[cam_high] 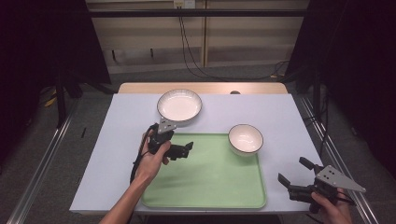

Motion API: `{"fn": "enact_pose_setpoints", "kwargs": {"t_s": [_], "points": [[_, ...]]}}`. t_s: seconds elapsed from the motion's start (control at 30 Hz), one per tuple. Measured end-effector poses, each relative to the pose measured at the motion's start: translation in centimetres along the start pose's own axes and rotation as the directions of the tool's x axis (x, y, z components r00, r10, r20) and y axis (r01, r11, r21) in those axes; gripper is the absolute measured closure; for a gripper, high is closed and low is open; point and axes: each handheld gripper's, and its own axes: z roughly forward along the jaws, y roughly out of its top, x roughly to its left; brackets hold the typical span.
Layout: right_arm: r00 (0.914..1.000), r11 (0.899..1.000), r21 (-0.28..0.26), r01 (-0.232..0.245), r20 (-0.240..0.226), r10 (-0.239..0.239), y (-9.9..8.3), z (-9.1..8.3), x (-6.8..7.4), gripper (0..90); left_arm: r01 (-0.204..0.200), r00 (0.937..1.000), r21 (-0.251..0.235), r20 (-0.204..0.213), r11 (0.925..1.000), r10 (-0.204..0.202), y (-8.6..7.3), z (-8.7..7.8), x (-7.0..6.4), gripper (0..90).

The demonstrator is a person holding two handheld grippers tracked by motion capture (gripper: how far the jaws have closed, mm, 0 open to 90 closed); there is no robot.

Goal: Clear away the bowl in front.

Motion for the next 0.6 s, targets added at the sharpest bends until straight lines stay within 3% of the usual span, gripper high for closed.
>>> {"fn": "enact_pose_setpoints", "kwargs": {"t_s": [0.07, 0.1, 0.2, 0.23, 0.3, 0.4, 0.53, 0.6], "points": [[1.0000, 1.000, 0.000, 0.000, 0.000, 0.000, 0.0, 0.0, 0.0, 1.7, 0.011, 0.9999, -0.028, -0.009, 0.9995, -0.012, -0.4, -0.7, 0.0, 2.3], [1.0000, 1.000, 0.000, -0.002, -0.001, 0.002, 0.0, 0.0, 0.0, 1.8, -0.002, 0.9999, -0.025, -0.012, 0.9997, 0.002, -0.7, -1.2, 0.2, 2.3], [1.0000, 1.000, 0.000, 0.000, 0.000, 0.000, 0.0, 0.0, 0.0, 1.8, 0.003, 0.9973, -0.054, -0.072, 0.9985, -0.007, -1.5, -2.5, 0.4, 2.1], [1.0000, 1.000, 0.000, 0.000, 0.000, 0.000, 0.0, 0.0, 0.0, 1.8, 0.003, 0.9973, -0.054, -0.072, 0.9985, -0.007, -1.5, -2.5, 0.4, 2.4], [1.0000, 1.000, 0.000, 0.000, 0.001, 0.000, 0.0, 0.0, 0.0, 1.8, -0.001, 0.9930, -0.065, -0.118, 0.9979, -0.007, -2.1, -3.3, 0.7, 1.5], [1.0000, 1.000, 0.000, 0.002, 0.002, -0.002, 0.0, 0.0, 0.0, 1.7, -0.007, 0.9910, -0.078, -0.134, 0.9969, -0.003, -3.0, -4.4, 0.9, 2.1], [1.0000, 1.000, 0.002, 0.003, 0.001, -0.003, 0.0, 0.1, 0.0, 1.8, 0.002, 0.9923, -0.124, -0.122, 0.9923, -0.017, -4.5, -6.1, 0.9, 1.5], [1.0000, 1.000, 0.001, 0.003, 0.002, -0.003, 0.0, 0.1, 0.0, 1.8, 0.013, 0.9932, -0.125, -0.114, 0.9921, -0.027, -4.7, -6.4, 1.0, 1.8]]}}
